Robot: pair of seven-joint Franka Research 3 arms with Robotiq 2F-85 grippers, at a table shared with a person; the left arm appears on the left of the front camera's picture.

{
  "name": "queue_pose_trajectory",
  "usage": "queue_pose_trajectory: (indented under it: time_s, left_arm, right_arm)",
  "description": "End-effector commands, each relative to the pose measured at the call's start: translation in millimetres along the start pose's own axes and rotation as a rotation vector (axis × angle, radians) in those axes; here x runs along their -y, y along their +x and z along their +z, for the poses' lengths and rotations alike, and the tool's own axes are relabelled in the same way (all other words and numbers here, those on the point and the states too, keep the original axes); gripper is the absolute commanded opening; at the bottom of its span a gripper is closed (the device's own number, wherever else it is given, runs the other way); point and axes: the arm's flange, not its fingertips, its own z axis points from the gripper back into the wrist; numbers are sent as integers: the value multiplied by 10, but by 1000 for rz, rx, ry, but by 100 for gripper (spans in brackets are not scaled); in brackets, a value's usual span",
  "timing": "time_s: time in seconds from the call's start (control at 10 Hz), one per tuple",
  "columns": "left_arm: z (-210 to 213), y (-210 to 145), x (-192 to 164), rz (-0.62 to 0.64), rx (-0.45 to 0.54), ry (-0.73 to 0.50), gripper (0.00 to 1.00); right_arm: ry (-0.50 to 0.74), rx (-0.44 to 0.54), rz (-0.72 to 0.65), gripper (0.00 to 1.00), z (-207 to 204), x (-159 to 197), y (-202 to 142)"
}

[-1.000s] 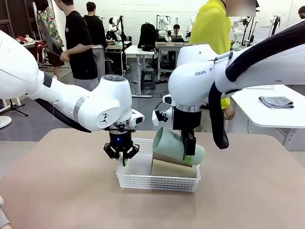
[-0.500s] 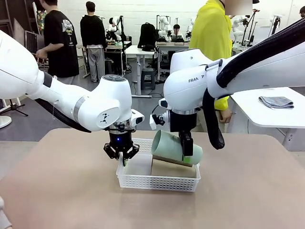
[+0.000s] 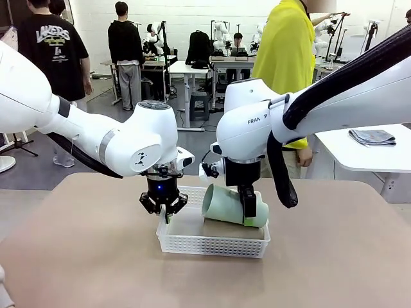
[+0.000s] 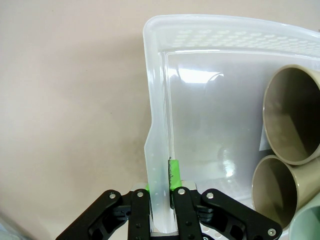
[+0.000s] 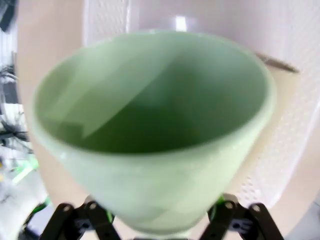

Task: Clean and organize the cups into the basket.
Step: Pick up the Reusable plastic cup from the right side of the table and stack it inside the Organizing basket in the center of the table.

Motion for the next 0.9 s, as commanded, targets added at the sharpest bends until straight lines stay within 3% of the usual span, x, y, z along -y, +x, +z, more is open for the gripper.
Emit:
queue_pose_trajectory:
  time_s: [0.0, 0.2, 0.3, 0.8]
  left_arm:
    - [17, 3, 4, -1, 2, 3, 0]
    - [17, 3, 4, -1, 2, 3, 0]
    - [17, 3, 4, -1, 2, 3, 0]
    - [17, 3, 4, -1, 2, 3, 0]
  right_arm:
    - [-39, -19, 5, 81, -23, 83, 16]
    - [-60, -4, 9, 81, -33, 88, 9]
    - [-57, 4, 13, 100, -29, 84, 10]
    - [-51, 27, 18, 100, -15, 65, -17]
